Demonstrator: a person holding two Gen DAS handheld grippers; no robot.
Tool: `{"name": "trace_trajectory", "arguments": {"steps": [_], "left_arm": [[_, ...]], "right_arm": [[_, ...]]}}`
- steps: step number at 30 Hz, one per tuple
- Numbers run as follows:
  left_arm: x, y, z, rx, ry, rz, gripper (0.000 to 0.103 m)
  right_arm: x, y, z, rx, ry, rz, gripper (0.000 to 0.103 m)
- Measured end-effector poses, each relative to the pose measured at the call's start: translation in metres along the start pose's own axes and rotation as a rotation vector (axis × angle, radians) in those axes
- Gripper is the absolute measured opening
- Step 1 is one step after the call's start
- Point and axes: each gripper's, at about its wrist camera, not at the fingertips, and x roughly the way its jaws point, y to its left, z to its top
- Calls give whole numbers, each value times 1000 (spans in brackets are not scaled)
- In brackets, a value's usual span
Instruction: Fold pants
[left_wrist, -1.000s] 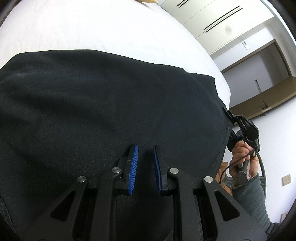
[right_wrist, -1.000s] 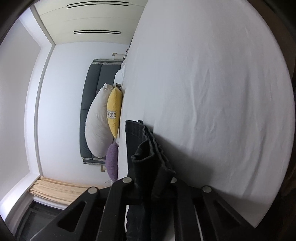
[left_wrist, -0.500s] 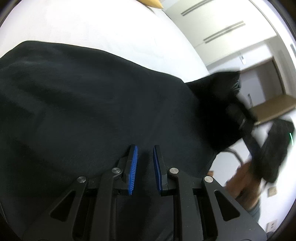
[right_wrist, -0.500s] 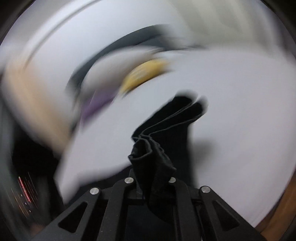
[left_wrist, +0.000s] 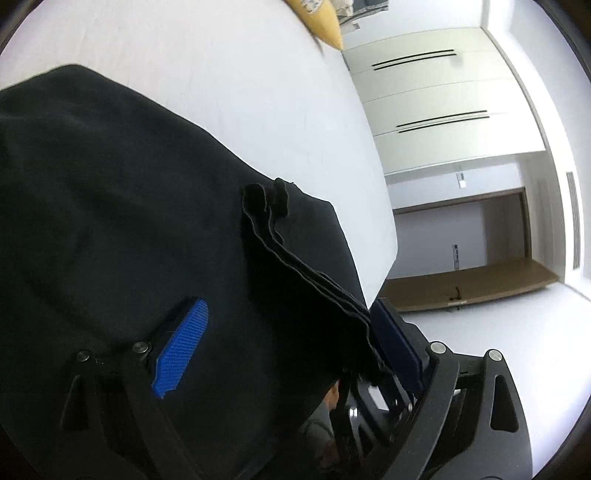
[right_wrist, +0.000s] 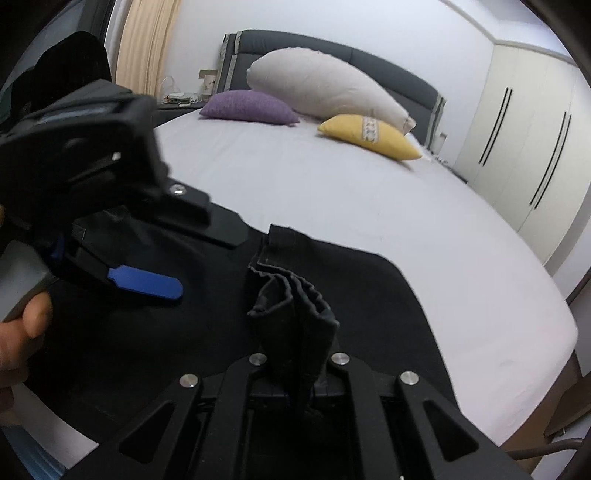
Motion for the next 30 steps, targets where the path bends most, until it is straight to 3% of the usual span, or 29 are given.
{"name": "trace_trajectory", "arguments": {"steps": [8, 10, 11, 12, 15, 23, 30], "left_arm": [[11, 2, 26, -27, 82, 8, 86], [13, 5, 31, -29, 99, 12, 61], [16, 7, 32, -30, 113, 20, 30], [16, 10, 35, -31, 131, 37, 20], [8, 7, 37, 30, 135, 68, 8], [-43, -7, 54, 288, 162, 180, 7], [-87, 21, 49, 284, 157, 255, 7]], "right_arm": [[-12, 27, 7, -87, -33, -9, 7], [-15, 34, 8, -108, -40, -5, 7], [-14, 36, 8, -115, -42, -4, 7], [-17, 41, 6, -123, -44, 0, 7], [-22, 52, 5, -154, -46, 6, 7], [-37, 86, 20, -243, -84, 83, 7], [-38, 136, 17, -350, -73, 183, 7]]}}
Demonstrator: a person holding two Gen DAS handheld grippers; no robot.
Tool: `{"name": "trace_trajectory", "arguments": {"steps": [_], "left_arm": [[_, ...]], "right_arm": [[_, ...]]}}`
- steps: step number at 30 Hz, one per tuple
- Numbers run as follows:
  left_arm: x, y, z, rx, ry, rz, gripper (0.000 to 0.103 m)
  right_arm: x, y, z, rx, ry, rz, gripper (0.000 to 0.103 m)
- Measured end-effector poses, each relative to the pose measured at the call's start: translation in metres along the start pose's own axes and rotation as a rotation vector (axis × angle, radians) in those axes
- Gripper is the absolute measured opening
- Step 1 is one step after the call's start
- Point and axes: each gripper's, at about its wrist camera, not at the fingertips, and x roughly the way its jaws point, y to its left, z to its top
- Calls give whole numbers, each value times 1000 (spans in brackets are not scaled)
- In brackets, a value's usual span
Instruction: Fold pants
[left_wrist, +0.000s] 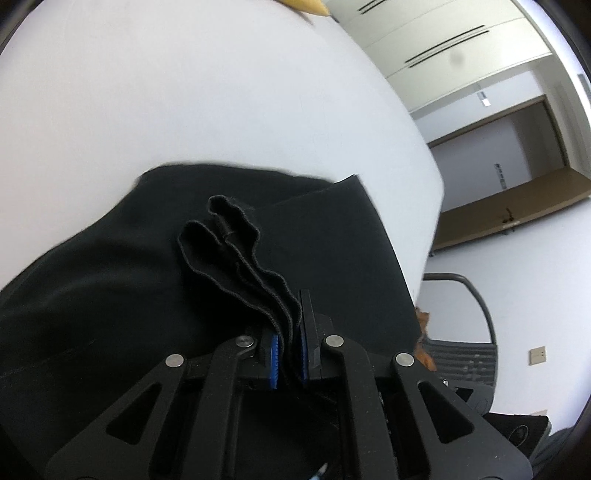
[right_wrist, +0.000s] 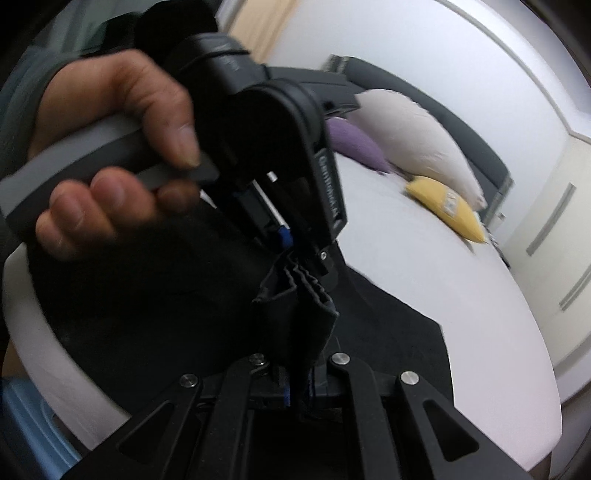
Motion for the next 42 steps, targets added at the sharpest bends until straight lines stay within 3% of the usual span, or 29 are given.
{"name": "trace_trajectory", "arguments": {"steps": [11, 14, 17, 19, 20, 22, 24, 27, 31, 33, 36, 38, 39, 40, 42], "left_arm": [[0, 28, -28, -66, -17, 11, 7], [5, 31, -36, -63, -9, 59, 9], [9, 38, -38, -94, -8, 35, 9], [11, 30, -42, -99, -8, 46, 11], [7, 31, -43, -100, -6, 50, 11], [-4, 32, -45, -95, -11, 74, 12], [-19, 30, -45, -77, -31, 166, 12], [-35, 18, -45, -72, -90, 226, 12], [-38, -20, -49, -10, -147, 101, 12], [-18, -40, -54, 39, -125, 33, 12], [23, -55, -63, 64, -50, 10, 12], [48, -51, -75, 53, 4, 42, 12], [55, -47, -81, 53, 13, 53, 11], [55, -45, -88, 58, -22, 38, 11], [49, -40, -95, 43, -48, 12, 12]], "right_arm": [[11, 28, 3, -74, 47, 68, 7], [21, 28, 1, -86, 85, 89, 7], [25, 26, -6, -77, 116, 93, 10], [23, 18, -6, -31, 125, 123, 21], [22, 13, -6, -5, 133, 135, 26], [19, -7, -8, 84, 149, 188, 53], [9, -28, -11, 177, 141, 295, 60], [-10, -71, -19, 334, 108, 443, 60], [-5, -162, -30, 658, 53, 538, 60], [10, -206, -41, 833, 20, 610, 60], [48, -248, -61, 1048, 29, 730, 62], [70, -249, -78, 1058, 90, 800, 62], [84, -245, -89, 1052, 165, 803, 62], [95, -239, -103, 1038, 252, 784, 52], [86, -237, -116, 977, 227, 776, 38]]}}
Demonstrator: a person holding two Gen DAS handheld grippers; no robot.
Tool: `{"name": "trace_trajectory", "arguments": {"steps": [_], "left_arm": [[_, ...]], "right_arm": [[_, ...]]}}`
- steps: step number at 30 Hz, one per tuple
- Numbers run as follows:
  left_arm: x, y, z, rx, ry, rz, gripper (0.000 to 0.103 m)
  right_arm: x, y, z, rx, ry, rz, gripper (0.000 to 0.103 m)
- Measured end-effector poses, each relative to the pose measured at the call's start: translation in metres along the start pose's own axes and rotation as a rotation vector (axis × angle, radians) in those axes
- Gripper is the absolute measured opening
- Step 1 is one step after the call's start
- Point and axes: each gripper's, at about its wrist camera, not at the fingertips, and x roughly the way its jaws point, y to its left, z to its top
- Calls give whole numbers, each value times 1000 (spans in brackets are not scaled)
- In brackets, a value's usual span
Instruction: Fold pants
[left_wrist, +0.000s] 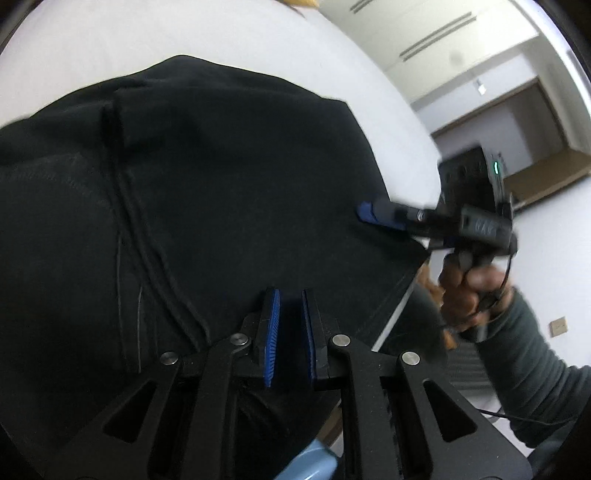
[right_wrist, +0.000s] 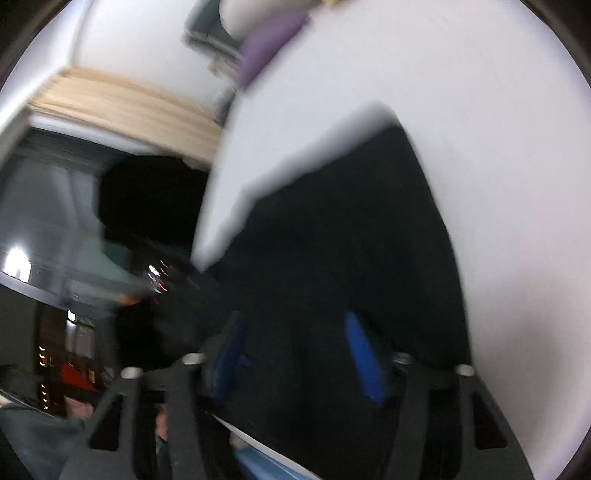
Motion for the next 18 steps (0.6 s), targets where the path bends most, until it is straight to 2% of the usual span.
{"name": "trace_trajectory", "arguments": {"steps": [2, 4, 6, 8, 9, 11, 12, 13, 14, 15, 17, 18], "left_arm": [[-14, 9, -5, -16, -9, -21, 12], [-18, 12, -6, -23, -16, -22, 12], [-17, 9, -8, -13, -23, -8, 12], [-17, 10, -11, -11, -28, -4, 12], [-19, 14, -11, -19, -31, -9, 12], [-17, 15, -13, -34, -40, -25, 12], [-17, 17, -14, -35, -44, -30, 12], [-14, 18, -13, -32, -50, -34, 12], [-16, 21, -16, -30, -54, -36, 12], [-16, 22, -16, -32, -59, -39, 12], [-19, 23, -18, -31, -69, -42, 12], [-22, 25, -20, -31, -75, -45, 12]], "right_arm": [[-13, 0, -3, 8, 23, 43, 43], [-26, 9, -1, -15, 30, 76, 53], [-34, 18, 12, -50, -5, 112, 55], [-36, 24, 30, -63, -49, 155, 63], [-28, 24, 48, -64, -64, 171, 68], [-5, 20, 61, -47, -63, 187, 74], [8, 10, 71, -17, -65, 161, 77], [20, -6, 79, 48, -70, 107, 76], [27, -20, 80, 119, -60, 99, 70], [28, -29, 78, 158, -71, 103, 59], [16, -24, 66, 136, -88, 135, 60], [12, -17, 54, 117, -68, 145, 65]]}}
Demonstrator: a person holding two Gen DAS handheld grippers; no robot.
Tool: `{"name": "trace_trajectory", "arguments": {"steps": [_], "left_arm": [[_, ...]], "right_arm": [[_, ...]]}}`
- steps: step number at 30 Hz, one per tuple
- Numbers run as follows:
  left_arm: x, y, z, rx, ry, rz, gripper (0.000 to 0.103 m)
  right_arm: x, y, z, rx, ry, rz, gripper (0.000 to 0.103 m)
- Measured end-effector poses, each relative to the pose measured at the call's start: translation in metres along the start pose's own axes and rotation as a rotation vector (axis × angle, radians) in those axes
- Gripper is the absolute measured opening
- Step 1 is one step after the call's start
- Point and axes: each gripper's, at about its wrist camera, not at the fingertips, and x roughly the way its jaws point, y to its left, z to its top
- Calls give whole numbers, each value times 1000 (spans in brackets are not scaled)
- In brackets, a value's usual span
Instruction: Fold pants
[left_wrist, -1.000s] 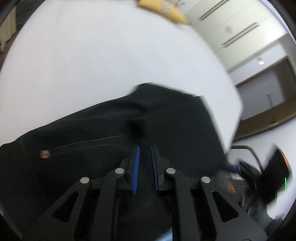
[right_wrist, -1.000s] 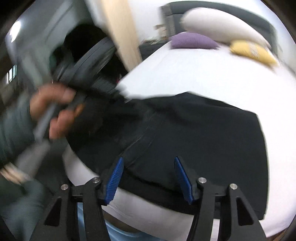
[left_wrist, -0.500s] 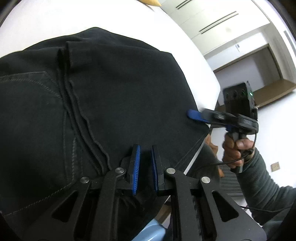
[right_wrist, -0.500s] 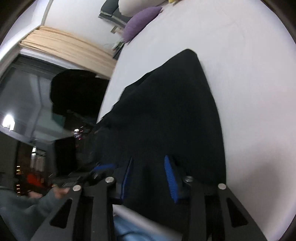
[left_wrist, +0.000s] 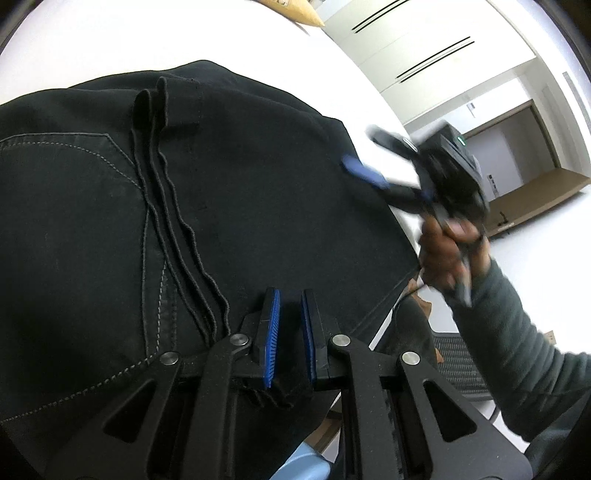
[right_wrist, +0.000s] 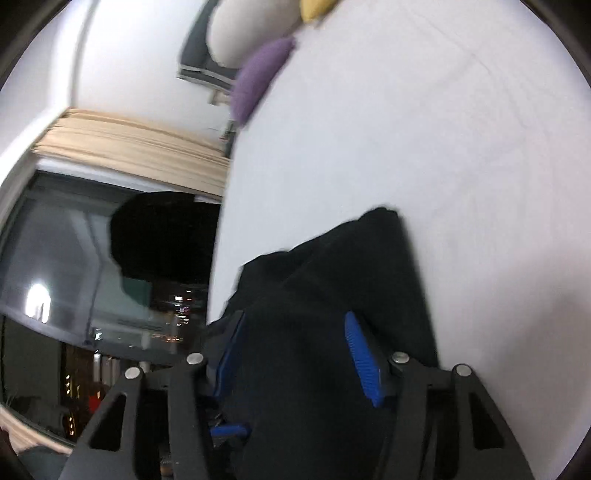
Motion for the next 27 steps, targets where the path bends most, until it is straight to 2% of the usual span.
{"name": "trace_trajectory", "arguments": {"steps": [1, 3, 5, 6, 9, 11, 13, 14, 15, 16, 17, 21, 23, 24, 27], "left_arm": [[-18, 9, -12, 1, -5, -4, 12], [-29, 12, -17, -4, -24, 11, 12], [-40, 11, -23, 2, -48, 47, 12], [-51, 10, -26, 1, -75, 65, 12], [-98, 16, -42, -57, -177, 95, 12], [-128, 23, -56, -91, -246, 104, 19], [-168, 36, -78, -144, -343, 130, 45], [-181, 42, -88, -175, -385, 141, 81], [-207, 54, -106, -238, -483, 163, 97], [-227, 63, -121, -288, -562, 177, 98], [-240, 70, -131, -323, -606, 184, 98], [-283, 114, -175, -487, -715, 182, 98], [-284, 135, -186, -560, -711, 169, 98], [-279, 148, -191, -621, -685, 153, 98], [-262, 170, -197, -714, -631, 73, 97]], "right_arm": [[-7, 2, -14, -18, 19, -4, 70], [-24, 10, -45, -50, 48, -38, 70], [-43, 18, -73, -40, 22, -38, 70], [-56, 22, -86, -9, -20, -7, 71], [-62, 40, -106, 7, -103, 89, 71], [-49, 60, -105, -24, -108, 127, 71], [-30, 78, -97, -48, -102, 164, 71], [-20, 84, -91, -53, -96, 182, 71], [-17, 87, -88, -54, -90, 196, 71], [-3, 92, -86, -52, -80, 209, 71], [10, 99, -82, -53, -67, 217, 71], [46, 123, -82, -68, -7, 248, 71], [64, 131, -83, -85, 18, 258, 71], [70, 134, -83, -89, 26, 260, 71], [72, 134, -84, -76, 28, 261, 71]]}}
